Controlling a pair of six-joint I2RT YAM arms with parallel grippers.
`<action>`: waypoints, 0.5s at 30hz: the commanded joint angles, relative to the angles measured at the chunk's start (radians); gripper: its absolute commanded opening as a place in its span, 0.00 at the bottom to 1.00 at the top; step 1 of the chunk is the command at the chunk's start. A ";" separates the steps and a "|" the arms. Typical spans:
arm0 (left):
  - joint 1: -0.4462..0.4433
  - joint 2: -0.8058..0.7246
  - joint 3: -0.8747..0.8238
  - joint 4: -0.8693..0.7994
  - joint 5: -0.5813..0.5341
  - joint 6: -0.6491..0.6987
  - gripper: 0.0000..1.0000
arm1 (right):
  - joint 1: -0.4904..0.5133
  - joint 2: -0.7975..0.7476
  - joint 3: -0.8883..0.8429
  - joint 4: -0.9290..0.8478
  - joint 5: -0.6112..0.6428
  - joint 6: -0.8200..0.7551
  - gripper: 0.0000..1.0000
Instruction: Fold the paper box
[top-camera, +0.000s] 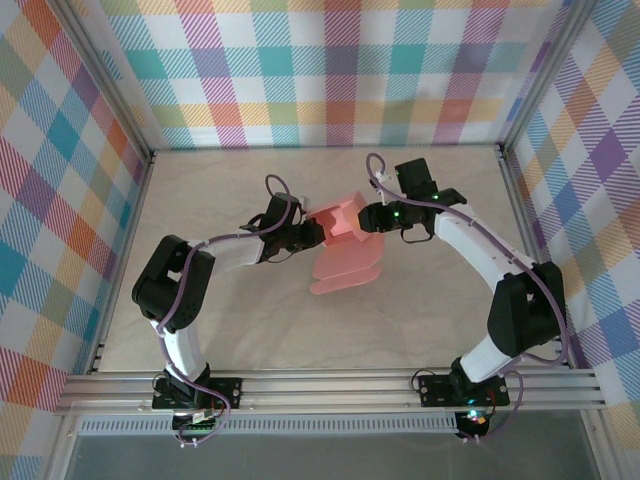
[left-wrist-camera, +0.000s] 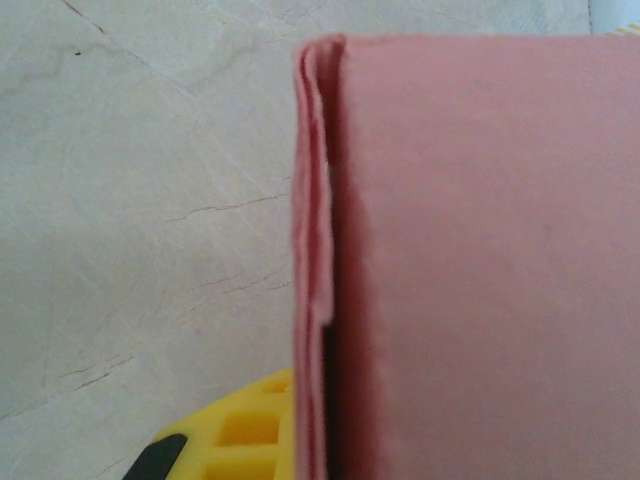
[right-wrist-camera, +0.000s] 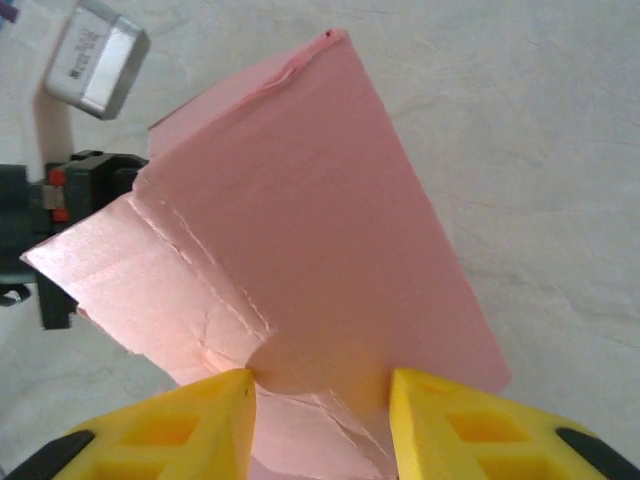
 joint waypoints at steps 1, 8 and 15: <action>-0.005 0.002 0.034 0.004 0.018 -0.006 0.00 | 0.010 0.024 0.025 -0.002 0.067 -0.041 0.40; -0.005 0.008 0.034 0.007 0.038 -0.004 0.00 | 0.015 0.050 0.047 -0.012 0.158 -0.091 0.38; -0.005 0.011 0.037 0.009 0.055 0.005 0.00 | 0.024 0.078 0.070 -0.014 0.208 -0.126 0.35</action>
